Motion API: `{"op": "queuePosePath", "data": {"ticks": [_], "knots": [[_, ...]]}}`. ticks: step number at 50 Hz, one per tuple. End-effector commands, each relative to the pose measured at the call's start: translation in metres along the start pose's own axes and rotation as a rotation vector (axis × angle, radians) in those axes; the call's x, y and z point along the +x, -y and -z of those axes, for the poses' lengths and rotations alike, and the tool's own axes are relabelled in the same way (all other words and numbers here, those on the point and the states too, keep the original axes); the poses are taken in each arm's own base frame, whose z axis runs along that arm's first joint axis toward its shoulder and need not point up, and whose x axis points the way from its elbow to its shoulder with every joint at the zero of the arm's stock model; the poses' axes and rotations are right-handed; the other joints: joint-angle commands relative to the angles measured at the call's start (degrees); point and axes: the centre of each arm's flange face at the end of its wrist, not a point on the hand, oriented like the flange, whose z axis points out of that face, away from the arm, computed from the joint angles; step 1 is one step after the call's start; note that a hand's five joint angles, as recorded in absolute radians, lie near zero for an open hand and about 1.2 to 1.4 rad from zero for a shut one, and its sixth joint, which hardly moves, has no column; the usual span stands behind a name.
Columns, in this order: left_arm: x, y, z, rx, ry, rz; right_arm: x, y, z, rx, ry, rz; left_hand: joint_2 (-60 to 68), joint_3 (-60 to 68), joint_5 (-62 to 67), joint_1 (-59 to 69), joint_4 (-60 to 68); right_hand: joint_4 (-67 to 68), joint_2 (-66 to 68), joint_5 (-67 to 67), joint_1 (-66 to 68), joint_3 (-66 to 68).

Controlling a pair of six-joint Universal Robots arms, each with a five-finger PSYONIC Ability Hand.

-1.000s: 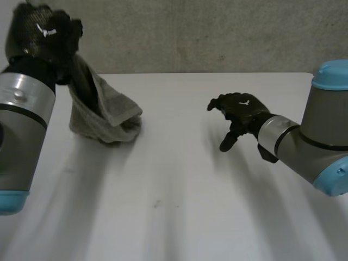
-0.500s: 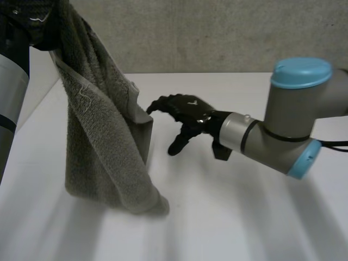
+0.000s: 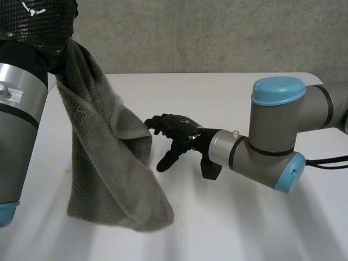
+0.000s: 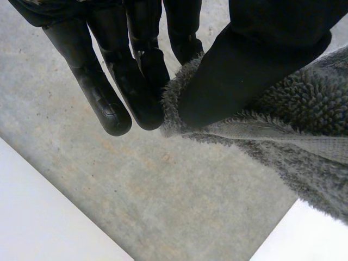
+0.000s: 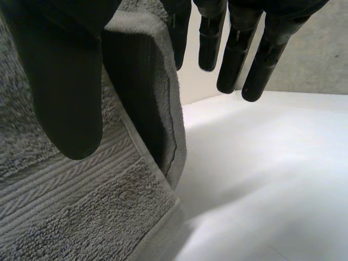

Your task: Fold the towel.

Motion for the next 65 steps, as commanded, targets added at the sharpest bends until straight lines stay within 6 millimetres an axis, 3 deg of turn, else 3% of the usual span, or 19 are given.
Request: {"op": "queuePosePath", "data": {"ticks": [1, 12, 14, 18, 27, 30, 35, 48, 54, 57, 61, 63, 65], "knots": [[0.003, -0.004, 0.005, -0.012, -0.012, -0.002, 0.001, -0.012, 0.006, -0.080, -0.026, 0.000, 10.3, 10.3, 10.7, 12.7, 10.2, 15.0, 17.5, 15.5, 19.6, 15.2], [0.004, -0.007, 0.008, -0.025, -0.020, -0.007, -0.001, -0.013, 0.007, -0.086, -0.090, 0.019, 10.3, 10.3, 10.7, 12.7, 10.2, 17.3, 19.8, 17.9, 22.0, 17.6], [0.004, -0.009, 0.008, -0.028, -0.020, -0.007, 0.015, -0.002, 0.015, -0.038, -0.264, 0.047, 10.3, 10.3, 10.7, 12.7, 10.2, 25.2, 27.7, 25.7, 29.8, 25.4], [0.005, -0.011, 0.009, -0.035, -0.025, -0.009, 0.020, 0.001, 0.022, -0.026, -0.364, 0.064, 10.3, 10.3, 10.7, 12.7, 10.2, 30.3, 32.8, 30.8, 34.9, 30.5], [0.007, -0.012, 0.011, -0.038, -0.029, -0.008, -0.003, -0.026, 0.026, -0.167, -0.200, 0.009, 10.3, 10.3, 10.7, 12.7, 10.2, 24.9, 27.4, 25.4, 29.6, 25.1], [0.007, -0.014, 0.011, -0.042, -0.032, -0.009, -0.008, -0.030, 0.025, -0.185, -0.146, -0.015, 10.3, 10.3, 10.7, 12.7, 10.2, 15.3, 17.8, 15.8, 20.0, 15.5], [0.007, -0.011, 0.012, -0.035, -0.032, -0.008, -0.013, -0.037, 0.006, -0.168, -0.097, 0.014, 10.3, 10.3, 10.7, 12.7, 10.2, 5.2, 7.8, 5.8, 9.9, 5.5], [0.008, -0.012, 0.015, -0.040, -0.038, -0.008, -0.010, -0.057, -0.040, -0.093, -0.022, -0.055, 10.3, 10.3, 10.7, 12.7, 10.2, 6.6, 9.1, 7.1, 11.2, 6.8], [0.008, -0.013, 0.014, -0.040, -0.036, -0.007, -0.015, -0.065, -0.044, -0.112, 0.009, -0.073, 10.3, 10.3, 10.7, 12.7, 10.2, 9.1, 11.6, 9.6, 13.7, 9.3], [0.009, -0.015, 0.012, -0.041, -0.033, -0.008, -0.021, -0.066, -0.043, -0.122, 0.045, -0.076, 10.3, 10.3, 10.7, 12.7, 10.2, 24.7, 27.2, 25.2, 29.3, 24.9], [0.008, -0.016, 0.010, -0.044, -0.029, -0.009, -0.023, -0.063, -0.041, -0.123, 0.059, -0.085, 10.3, 10.3, 10.7, 12.7, 10.2, 35.7, 38.2, 36.2, 40.3, 35.9], [0.007, -0.015, 0.008, -0.042, -0.021, -0.009, -0.026, -0.059, -0.036, -0.126, 0.070, -0.102, 10.3, 10.3, 10.7, 12.7, 10.2, 54.7, 57.2, 55.2, 59.3, 54.9], [0.007, -0.015, 0.008, -0.041, -0.020, -0.009, -0.026, -0.056, -0.033, -0.123, 0.074, -0.109, 10.3, 10.3, 10.7, 12.7, 10.2, 54.8, 57.3, 55.3, 59.4, 55.0]]}}
